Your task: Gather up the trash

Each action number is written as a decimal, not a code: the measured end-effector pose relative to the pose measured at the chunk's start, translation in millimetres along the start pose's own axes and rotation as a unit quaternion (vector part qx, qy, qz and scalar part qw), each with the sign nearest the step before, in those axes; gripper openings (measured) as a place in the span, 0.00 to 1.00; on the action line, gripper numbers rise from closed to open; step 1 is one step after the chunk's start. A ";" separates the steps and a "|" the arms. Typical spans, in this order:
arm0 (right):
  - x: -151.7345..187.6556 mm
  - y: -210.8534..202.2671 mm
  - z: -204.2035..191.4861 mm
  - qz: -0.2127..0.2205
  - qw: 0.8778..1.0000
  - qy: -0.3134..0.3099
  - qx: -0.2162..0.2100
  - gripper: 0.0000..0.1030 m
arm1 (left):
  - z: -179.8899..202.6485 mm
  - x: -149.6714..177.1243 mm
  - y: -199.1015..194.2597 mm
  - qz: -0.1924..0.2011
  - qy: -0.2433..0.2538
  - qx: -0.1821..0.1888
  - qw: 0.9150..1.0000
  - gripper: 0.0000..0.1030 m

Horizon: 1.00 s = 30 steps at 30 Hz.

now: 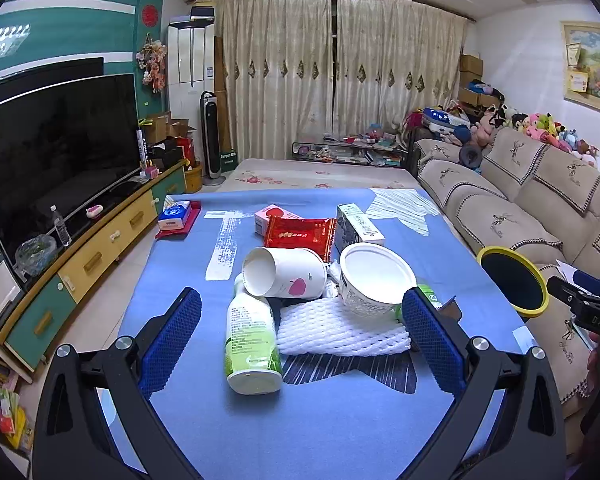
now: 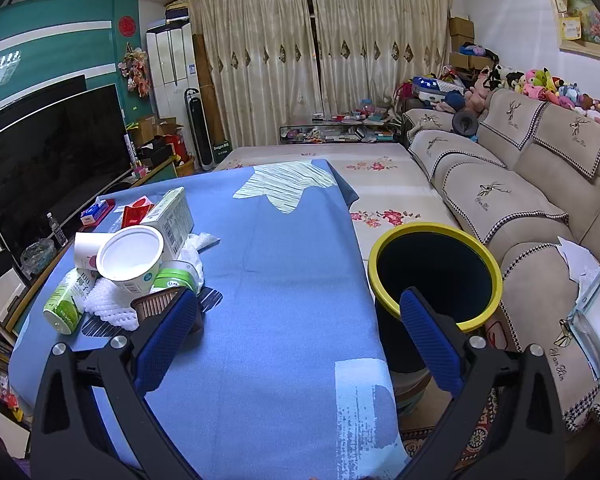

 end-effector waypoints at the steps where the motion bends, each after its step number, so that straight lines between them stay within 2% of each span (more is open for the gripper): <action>1: -0.3 0.2 -0.1 0.000 1.000 0.000 0.000 0.94 | 0.7 -0.5 -0.3 0.000 0.000 0.001 1.000 0.96; 30: -1.3 6.4 3.2 -0.004 1.000 0.007 -0.001 0.94 | 6.8 2.5 8.1 -0.011 0.003 0.010 1.000 0.96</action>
Point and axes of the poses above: each gripper's, at about its wrist camera, not at the fingertips, and y roughly the way its jaws point, z to its right, x to its underside, the point moved 8 cm from there along y, roughly the way its jaws point, and after that the axes turned 6 degrees about -z, right-handed, at the moved point
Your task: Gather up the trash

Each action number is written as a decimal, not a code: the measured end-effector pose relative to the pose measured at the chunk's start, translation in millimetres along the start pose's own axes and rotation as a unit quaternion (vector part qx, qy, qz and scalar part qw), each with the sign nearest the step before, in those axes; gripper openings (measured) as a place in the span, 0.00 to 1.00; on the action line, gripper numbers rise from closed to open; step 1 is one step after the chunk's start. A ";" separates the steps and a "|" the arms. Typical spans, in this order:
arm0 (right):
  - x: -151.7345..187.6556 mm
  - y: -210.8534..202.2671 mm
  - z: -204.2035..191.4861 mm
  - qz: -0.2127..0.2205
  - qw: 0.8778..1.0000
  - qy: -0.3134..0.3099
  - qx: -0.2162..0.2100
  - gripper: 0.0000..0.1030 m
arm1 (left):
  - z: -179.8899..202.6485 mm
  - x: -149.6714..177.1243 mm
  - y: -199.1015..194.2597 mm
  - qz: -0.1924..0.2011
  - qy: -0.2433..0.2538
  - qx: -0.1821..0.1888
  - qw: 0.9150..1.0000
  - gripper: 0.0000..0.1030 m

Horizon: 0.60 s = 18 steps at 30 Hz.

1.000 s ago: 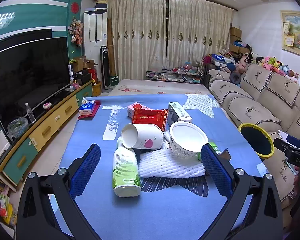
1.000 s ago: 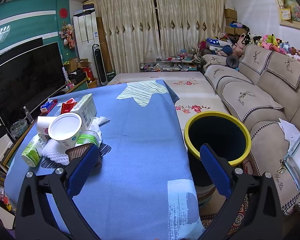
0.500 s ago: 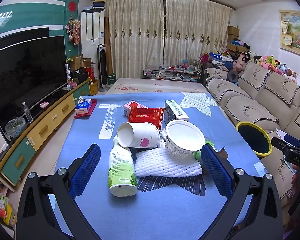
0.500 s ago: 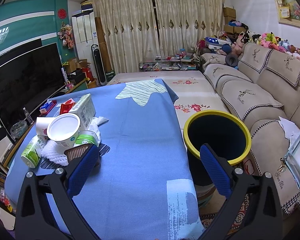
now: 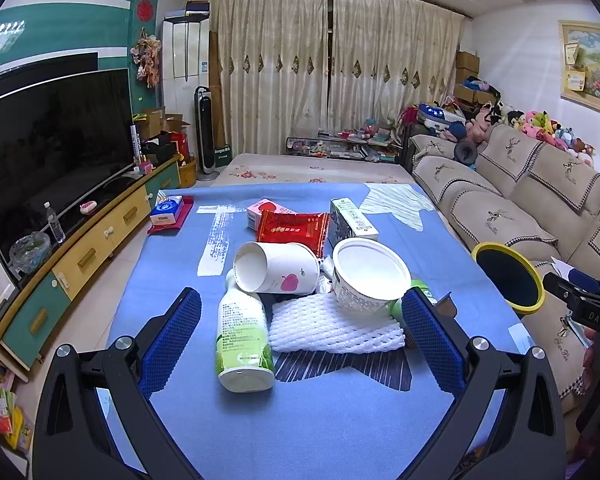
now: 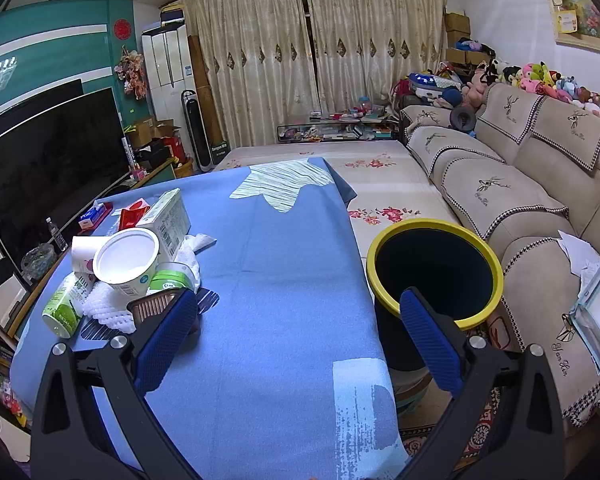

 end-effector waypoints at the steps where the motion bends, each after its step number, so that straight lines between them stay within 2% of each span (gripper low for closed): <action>1: -0.1 -0.4 0.0 0.000 1.000 0.000 0.000 0.94 | -0.2 0.2 0.5 -0.001 0.000 0.000 1.000 0.96; 18: 0.4 1.4 1.1 -0.001 1.000 0.002 -0.001 0.94 | -0.7 2.9 5.6 -0.007 -0.003 0.002 1.000 0.96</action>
Point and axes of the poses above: each gripper's, at about its wrist camera, not at the fingertips, and y roughly the way its jaws point, z to its right, x to its underside, the point moved 8 cm from there along y, roughly the way its jaws point, and after that the axes turned 6 degrees about -z, right-handed, at the moved point
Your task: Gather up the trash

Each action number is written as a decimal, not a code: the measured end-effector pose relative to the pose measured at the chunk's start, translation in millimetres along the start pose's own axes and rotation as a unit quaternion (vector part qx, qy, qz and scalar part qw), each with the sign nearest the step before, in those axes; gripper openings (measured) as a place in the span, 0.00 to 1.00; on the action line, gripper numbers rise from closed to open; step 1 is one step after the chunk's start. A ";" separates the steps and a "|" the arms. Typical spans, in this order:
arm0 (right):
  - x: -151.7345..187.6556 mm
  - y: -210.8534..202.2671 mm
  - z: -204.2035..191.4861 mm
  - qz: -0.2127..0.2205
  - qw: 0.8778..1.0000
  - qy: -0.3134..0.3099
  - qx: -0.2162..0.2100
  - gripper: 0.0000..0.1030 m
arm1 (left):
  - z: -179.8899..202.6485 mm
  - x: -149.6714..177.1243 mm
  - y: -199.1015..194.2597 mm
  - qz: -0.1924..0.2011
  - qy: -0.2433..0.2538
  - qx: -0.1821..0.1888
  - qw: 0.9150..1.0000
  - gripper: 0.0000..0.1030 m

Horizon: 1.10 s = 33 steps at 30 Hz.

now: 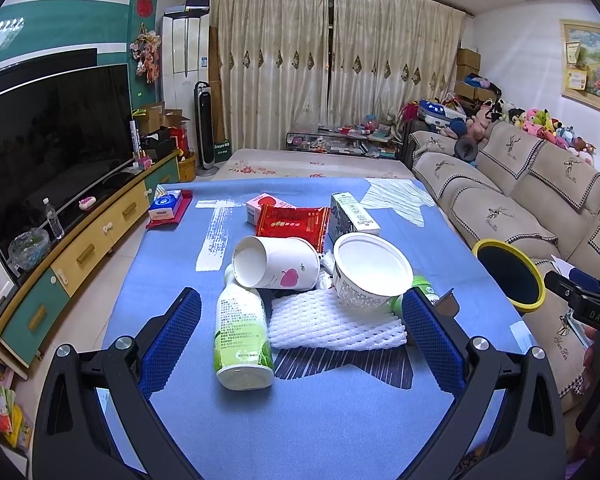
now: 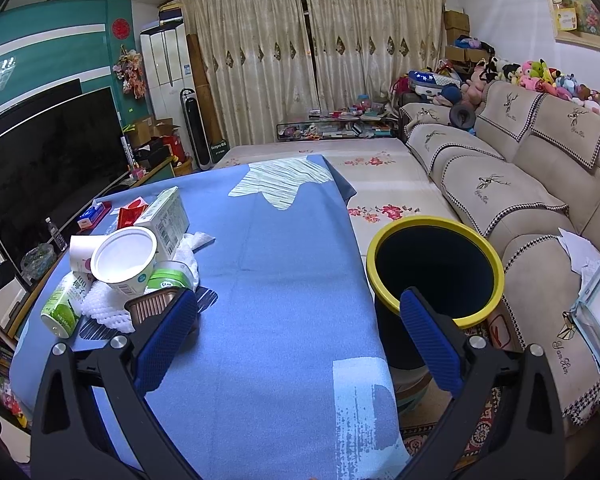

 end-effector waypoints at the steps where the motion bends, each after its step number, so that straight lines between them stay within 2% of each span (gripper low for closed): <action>1: -0.1 0.0 0.1 0.000 1.000 0.000 0.000 0.94 | 0.0 -0.1 0.0 0.000 0.000 0.000 1.000 0.96; 25: 3.3 18.4 -4.2 -0.016 1.000 0.000 -0.002 0.94 | -10.7 1.1 11.7 -0.011 -0.010 -0.004 1.000 0.96; 31: -14.1 36.9 -29.9 -0.021 0.999 -0.015 -0.037 0.94 | -29.3 -3.5 17.6 -0.007 -0.030 -0.016 0.999 0.96; 33: -23.3 46.5 -47.4 -0.024 0.997 -0.022 -0.065 0.94 | -34.6 -3.4 20.1 -0.008 -0.036 -0.018 0.999 0.96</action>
Point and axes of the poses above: each gripper's, at about its wrist camera, not at the fingertips, and y roughly the way its jaws point, z to its right, x to its underside, the point moved 8 cm from there along y, roughly the way its jaws point, and after that the axes turned 6 degrees about -z, right-handed, at the moved point
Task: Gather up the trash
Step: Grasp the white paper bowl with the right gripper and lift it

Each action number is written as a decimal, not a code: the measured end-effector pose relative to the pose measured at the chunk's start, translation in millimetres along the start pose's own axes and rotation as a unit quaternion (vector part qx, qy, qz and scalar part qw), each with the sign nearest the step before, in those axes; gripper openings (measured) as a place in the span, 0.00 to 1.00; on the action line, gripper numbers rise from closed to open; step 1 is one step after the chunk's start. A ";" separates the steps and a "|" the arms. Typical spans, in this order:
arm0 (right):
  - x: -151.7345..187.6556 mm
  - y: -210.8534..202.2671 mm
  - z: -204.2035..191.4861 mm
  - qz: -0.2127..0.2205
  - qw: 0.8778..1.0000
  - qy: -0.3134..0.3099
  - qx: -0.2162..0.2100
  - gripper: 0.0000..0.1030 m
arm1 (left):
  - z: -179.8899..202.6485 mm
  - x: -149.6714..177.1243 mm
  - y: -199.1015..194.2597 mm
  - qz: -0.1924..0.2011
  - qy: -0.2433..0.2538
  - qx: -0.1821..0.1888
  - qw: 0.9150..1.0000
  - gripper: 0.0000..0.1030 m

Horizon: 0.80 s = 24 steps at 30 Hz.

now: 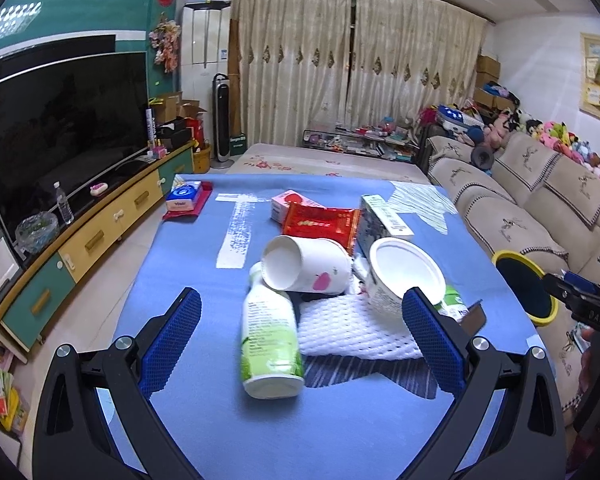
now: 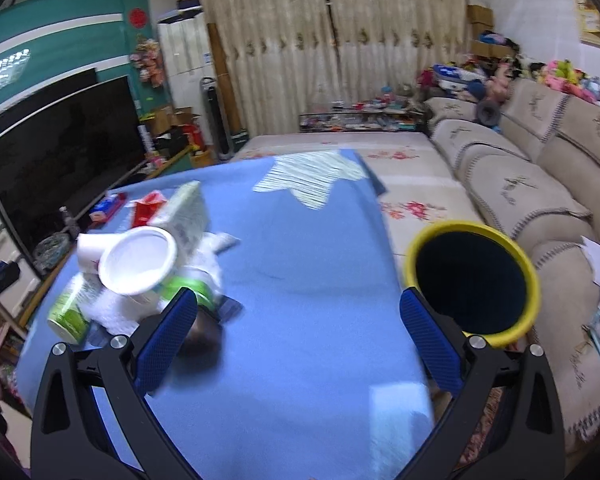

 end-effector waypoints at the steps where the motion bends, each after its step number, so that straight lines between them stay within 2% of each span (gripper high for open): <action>1: -5.5 6.8 -9.4 -0.003 1.000 -0.004 -0.015 0.93 | -2.2 0.3 2.1 -0.001 -0.001 -0.001 1.000 0.96; 3: -13.1 17.6 -26.6 -0.010 0.999 -0.017 -0.033 0.85 | -6.0 0.6 5.9 -0.003 -0.002 -0.002 1.000 0.96; 5: -19.6 32.9 -49.3 -0.024 0.998 -0.040 -0.045 0.72 | -8.7 0.6 9.4 -0.004 -0.003 -0.003 1.000 0.96; 11: -25.2 80.7 -100.1 -0.074 0.990 -0.087 -0.081 0.51 | -13.1 0.5 20.6 -0.008 0.000 -0.003 1.000 0.96; 14: -27.0 99.4 -106.7 -0.093 0.988 -0.087 -0.084 0.44 | -15.4 0.4 25.6 -0.009 0.001 -0.001 1.000 0.96; 18: -23.5 117.3 -108.3 -0.121 0.985 -0.084 -0.093 0.40 | -19.0 0.8 30.9 -0.012 0.000 -0.001 1.000 0.96; 21: -20.5 123.4 -114.3 -0.125 0.983 -0.094 -0.098 0.30 | -22.1 0.8 36.9 -0.016 -0.004 0.000 1.000 0.96; 24: -20.1 128.0 -116.6 -0.123 0.983 -0.099 -0.098 0.10 | -21.8 1.7 43.0 -0.021 -0.006 0.003 1.000 0.96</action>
Point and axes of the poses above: each gripper's, at about its wrist camera, not at the fingertips, and y roughly the way its jaws point, z to its right, x to its underside, the point moved 8 cm from there along y, roughly the way its jaws point, and after that the axes turned 6 degrees about -z, right-handed, at the moved point
